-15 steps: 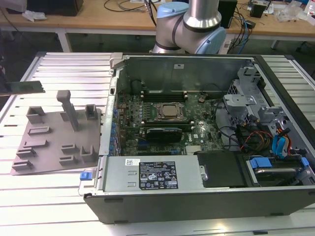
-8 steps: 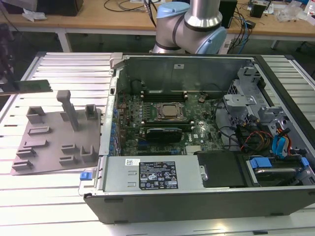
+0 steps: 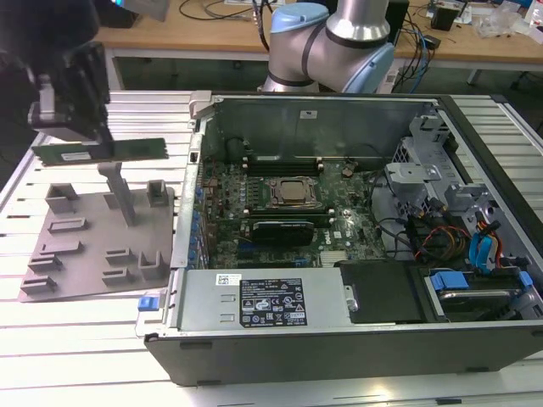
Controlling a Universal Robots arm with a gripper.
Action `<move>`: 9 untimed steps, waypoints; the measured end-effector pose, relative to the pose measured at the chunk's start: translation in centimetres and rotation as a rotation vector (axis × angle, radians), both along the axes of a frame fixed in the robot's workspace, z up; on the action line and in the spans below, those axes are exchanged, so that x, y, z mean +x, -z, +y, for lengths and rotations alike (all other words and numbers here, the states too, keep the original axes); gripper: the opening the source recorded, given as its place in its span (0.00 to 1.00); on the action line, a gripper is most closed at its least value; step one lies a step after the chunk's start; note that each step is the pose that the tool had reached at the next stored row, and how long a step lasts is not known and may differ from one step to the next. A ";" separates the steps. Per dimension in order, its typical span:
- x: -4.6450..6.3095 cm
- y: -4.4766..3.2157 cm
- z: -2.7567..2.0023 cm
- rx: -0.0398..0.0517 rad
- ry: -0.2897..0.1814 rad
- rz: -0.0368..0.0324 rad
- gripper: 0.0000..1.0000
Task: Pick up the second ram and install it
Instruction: 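Pick up the second ram and move it above second insertion slot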
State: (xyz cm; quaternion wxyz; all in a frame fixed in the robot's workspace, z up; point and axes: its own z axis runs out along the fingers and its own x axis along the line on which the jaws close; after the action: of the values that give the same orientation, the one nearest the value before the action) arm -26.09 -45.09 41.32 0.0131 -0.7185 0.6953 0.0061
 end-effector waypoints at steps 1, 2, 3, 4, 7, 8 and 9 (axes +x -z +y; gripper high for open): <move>0.9 0.01 0.00 0.0000 0.000 -0.0001 0.11; 1.6 0.01 0.00 -0.0001 0.000 0.0000 0.11; 2.3 0.01 0.00 -0.0001 0.000 0.0000 0.11; 3.2 0.02 0.00 -0.0001 0.000 0.0000 0.11; 6.7 0.03 0.00 -0.0001 0.000 0.0000 0.11; 7.4 0.03 0.00 -0.0001 0.000 0.0000 0.11; 8.2 0.03 0.01 -0.0002 0.000 0.0000 0.11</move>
State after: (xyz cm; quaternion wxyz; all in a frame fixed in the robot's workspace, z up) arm -17.84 -45.08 41.29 0.0130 -0.7185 0.6953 0.0061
